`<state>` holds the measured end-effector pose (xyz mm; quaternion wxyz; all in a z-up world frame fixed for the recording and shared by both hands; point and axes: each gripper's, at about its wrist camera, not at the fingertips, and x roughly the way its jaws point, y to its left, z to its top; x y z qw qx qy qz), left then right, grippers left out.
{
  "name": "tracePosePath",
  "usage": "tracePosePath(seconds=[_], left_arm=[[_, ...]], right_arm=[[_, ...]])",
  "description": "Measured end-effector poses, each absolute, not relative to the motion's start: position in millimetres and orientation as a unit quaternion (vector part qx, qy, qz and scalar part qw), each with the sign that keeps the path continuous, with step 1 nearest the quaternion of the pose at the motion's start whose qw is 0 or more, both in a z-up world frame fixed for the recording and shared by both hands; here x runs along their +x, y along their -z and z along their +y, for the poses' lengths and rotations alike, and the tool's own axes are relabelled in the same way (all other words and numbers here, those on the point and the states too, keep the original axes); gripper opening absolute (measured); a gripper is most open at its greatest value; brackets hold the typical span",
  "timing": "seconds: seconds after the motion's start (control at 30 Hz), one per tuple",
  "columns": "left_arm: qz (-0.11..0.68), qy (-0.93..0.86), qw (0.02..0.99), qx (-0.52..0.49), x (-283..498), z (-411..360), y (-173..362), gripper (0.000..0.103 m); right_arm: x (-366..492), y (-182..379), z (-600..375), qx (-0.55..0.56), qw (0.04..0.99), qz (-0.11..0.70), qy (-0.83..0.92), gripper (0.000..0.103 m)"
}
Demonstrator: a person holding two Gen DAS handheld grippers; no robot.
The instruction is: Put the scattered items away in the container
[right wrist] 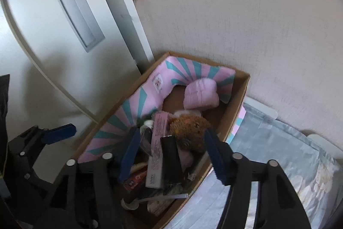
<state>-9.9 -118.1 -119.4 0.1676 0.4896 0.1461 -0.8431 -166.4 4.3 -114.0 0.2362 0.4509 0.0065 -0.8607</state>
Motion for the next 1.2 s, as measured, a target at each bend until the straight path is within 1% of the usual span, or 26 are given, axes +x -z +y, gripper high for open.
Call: tracePosePath(seconds=[0.03, 0.07, 0.17, 0.4, 0.8, 0.93, 1.1, 1.2], left_arm=[[0.141, 0.842, 0.169, 0.493, -10, -117, 118, 0.101], [0.138, 0.842, 0.170, 0.494, -10, -116, 117, 0.101], [0.136, 0.842, 0.167, 0.494, -9, -114, 115, 0.101], [0.125, 0.844, 0.168, 0.494, -10, -110, 110, 0.101], [0.145, 0.844, 0.140, 0.497, -9, -104, 100, 0.101], [0.136, 0.846, 0.145, 0.494, -9, -96, 89, 0.101], [0.146, 0.850, 0.131, 0.488, -12, -84, 73, 0.101], [0.130, 0.855, 0.128, 0.486, -16, -70, 63, 0.101]], right_arm=[[-165, 112, 6, 0.448, 0.231, 0.007, 0.864, 0.068], [-164, 110, 9, 0.444, 0.228, 0.007, 0.867, 0.069], [-159, 101, 19, 0.434, 0.225, -0.002, 0.872, 0.069], [-150, 102, 37, 0.429, 0.214, -0.013, 0.878, 0.069], [-137, 89, 55, 0.422, 0.196, -0.020, 0.885, 0.069], [-130, 73, 73, 0.433, 0.175, -0.036, 0.884, 0.069], [-120, 58, 100, 0.434, 0.133, -0.044, 0.890, 0.069], [-112, 51, 122, 0.432, 0.104, -0.055, 0.894, 0.069]])
